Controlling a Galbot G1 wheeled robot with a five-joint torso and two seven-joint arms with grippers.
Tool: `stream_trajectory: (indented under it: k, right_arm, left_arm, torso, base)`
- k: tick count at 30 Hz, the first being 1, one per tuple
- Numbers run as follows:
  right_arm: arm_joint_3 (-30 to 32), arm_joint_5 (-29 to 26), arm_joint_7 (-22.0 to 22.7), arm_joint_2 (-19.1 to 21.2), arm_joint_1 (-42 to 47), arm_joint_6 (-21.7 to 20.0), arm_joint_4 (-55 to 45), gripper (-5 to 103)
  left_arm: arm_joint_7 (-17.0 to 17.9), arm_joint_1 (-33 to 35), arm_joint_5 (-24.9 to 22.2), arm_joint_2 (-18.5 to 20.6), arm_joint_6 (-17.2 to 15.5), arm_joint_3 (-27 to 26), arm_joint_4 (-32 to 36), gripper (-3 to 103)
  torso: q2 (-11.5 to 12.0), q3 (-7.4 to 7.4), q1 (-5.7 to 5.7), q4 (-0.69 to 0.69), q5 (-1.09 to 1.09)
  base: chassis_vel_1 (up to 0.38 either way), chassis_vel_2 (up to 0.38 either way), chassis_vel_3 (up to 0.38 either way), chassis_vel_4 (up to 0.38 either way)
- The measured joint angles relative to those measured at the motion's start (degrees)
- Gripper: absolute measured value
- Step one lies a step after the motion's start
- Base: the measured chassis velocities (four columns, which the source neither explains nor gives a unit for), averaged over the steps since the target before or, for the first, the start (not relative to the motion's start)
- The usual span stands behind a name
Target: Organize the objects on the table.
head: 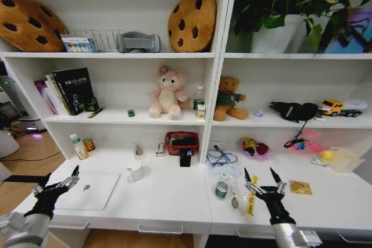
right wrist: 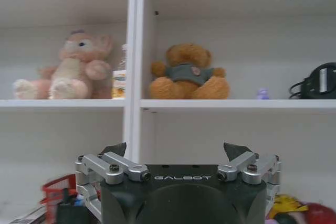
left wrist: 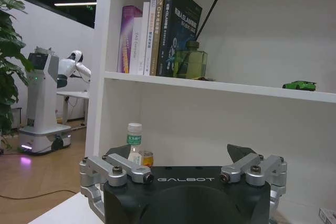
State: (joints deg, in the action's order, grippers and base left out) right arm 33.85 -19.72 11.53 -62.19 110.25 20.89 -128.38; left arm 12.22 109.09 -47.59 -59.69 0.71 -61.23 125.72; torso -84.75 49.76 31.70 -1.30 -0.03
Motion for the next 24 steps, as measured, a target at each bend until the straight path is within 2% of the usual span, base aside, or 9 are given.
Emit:
stream_trajectory:
  k: [6,11,15,21,22,23,24]
  right_arm:
    - [-4.98,3.47,1.29,0.18,-1.61,-3.87,0.08,100]
    - [-6.2,3.97,2.82,1.06,-4.14,-5.9,1.71,100]
    - [-6.79,1.4,4.13,2.71,-7.86,-8.09,4.51,100]
    - [-7.64,-2.22,3.54,3.89,-10.58,-9.17,6.76,100]
    - [-7.86,-2.54,3.39,3.97,-10.97,-9.28,7.14,95]
    - [-7.86,-2.54,3.39,3.97,-10.97,-9.28,7.14,95]
    - [-8.42,-2.82,3.23,4.02,-11.8,-9.3,8.04,85]
  left_arm:
    - [0.01,0.0,0.0,0.0,0.0,-0.01,-0.01,100]
    - [0.01,0.0,0.0,0.0,0.0,-0.01,-0.01,100]
    - [0.01,0.0,0.0,0.0,0.0,-0.01,-0.01,100]
    - [0.0,0.0,0.0,0.0,0.0,-0.01,0.0,100]
    - [0.0,0.0,0.0,0.0,0.0,-0.01,-0.01,100]
    - [0.0,0.0,0.0,0.0,0.0,-0.01,-0.01,100]
    - [0.01,0.0,0.0,0.0,0.0,-0.01,-0.01,100]
  torso:
    - [0.0,0.0,0.01,-0.01,-0.01]
    - [0.0,0.01,0.01,0.0,0.04]
    - [0.0,0.01,0.01,0.0,0.04]
    - [0.01,0.01,0.01,0.0,0.02]
    - [0.0,0.01,0.01,0.0,0.02]
    - [0.0,0.01,0.01,0.0,0.02]
    - [0.0,0.01,0.01,0.0,0.03]
  base:
    - [0.062,0.037,-0.071,-0.048]
    - [0.01,0.009,-0.008,-0.009]
    - [0.0,0.0,0.0,0.0]
    - [0.0,0.0,0.0,0.0]
    - [0.0,0.0,0.0,0.0]
    - [0.0,0.0,0.0,0.0]
    - [0.0,0.0,0.0,0.0]
